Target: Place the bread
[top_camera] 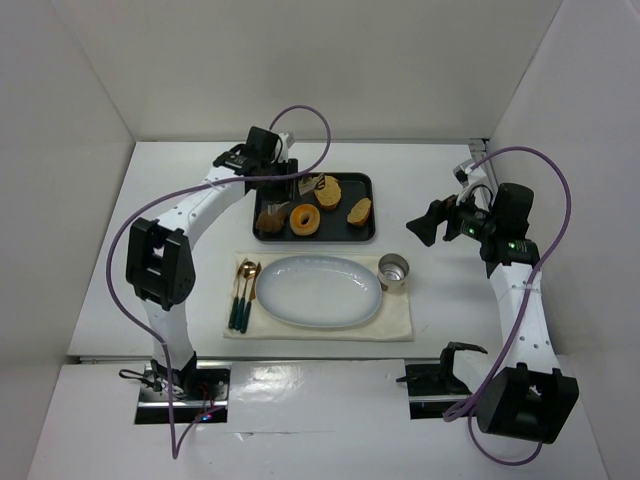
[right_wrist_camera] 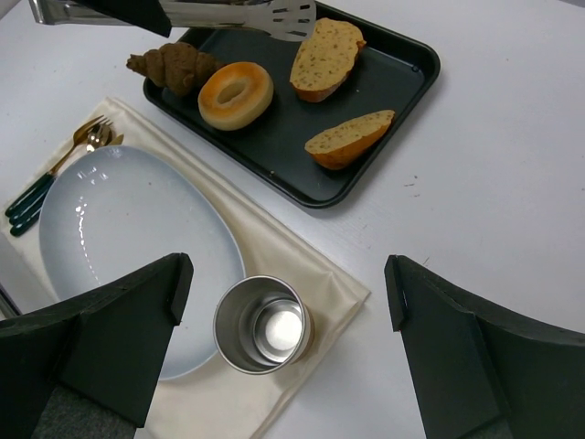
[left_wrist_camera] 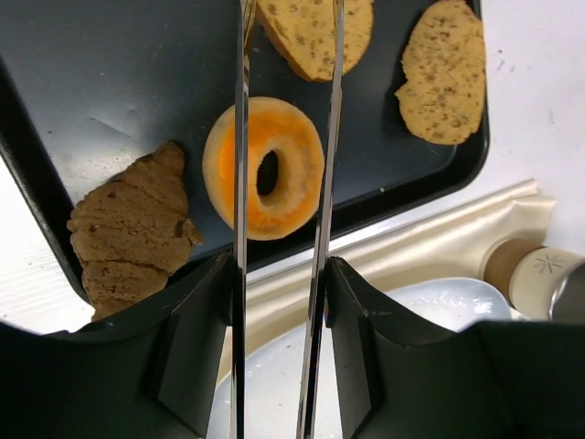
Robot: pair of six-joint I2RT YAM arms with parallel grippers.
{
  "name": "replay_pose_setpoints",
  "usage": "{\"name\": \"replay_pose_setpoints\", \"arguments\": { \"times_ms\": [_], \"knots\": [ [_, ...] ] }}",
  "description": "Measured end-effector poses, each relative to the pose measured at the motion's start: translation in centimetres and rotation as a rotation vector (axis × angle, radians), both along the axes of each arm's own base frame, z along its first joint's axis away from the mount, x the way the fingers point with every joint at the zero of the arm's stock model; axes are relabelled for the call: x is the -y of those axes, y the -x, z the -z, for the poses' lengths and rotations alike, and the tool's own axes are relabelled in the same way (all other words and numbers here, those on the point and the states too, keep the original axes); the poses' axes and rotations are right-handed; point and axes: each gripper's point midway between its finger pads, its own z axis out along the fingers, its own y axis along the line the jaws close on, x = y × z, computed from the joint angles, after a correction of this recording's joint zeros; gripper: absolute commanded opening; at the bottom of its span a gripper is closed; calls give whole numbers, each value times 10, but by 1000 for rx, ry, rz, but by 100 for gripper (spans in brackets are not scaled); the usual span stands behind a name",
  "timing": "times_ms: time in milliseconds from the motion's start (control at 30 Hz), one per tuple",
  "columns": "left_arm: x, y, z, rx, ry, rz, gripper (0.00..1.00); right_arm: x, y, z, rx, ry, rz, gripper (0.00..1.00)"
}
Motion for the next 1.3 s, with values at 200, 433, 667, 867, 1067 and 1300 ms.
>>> {"name": "replay_pose_setpoints", "arguments": {
  "times_ms": [200, 433, 667, 867, 1067, 1300],
  "knots": [
    [-4, -4, 0, 3, -25, -17, 57, 0, 0, 0, 1, 1, -1, 100],
    [-4, -12, 2, 4, -28, -22, 57, 0, 0, 0, 1, 2, 0, 100],
    [-4, -10, 19, -37, -45, -22, 57, 0, 0, 0, 1, 2, 0, 100],
    [-4, -10, 22, -44, -47, -22, 57, 0, 0, 0, 1, 2, 0, 100],
    [-2, -10, 37, -82, -50, -15, 58, 0, 0, 0, 2, 2, 0, 100],
    [1, -14, 44, -110, -30, -6, 57, 1, 0, 0, 1, 4, 3, 100]
  ]
}}
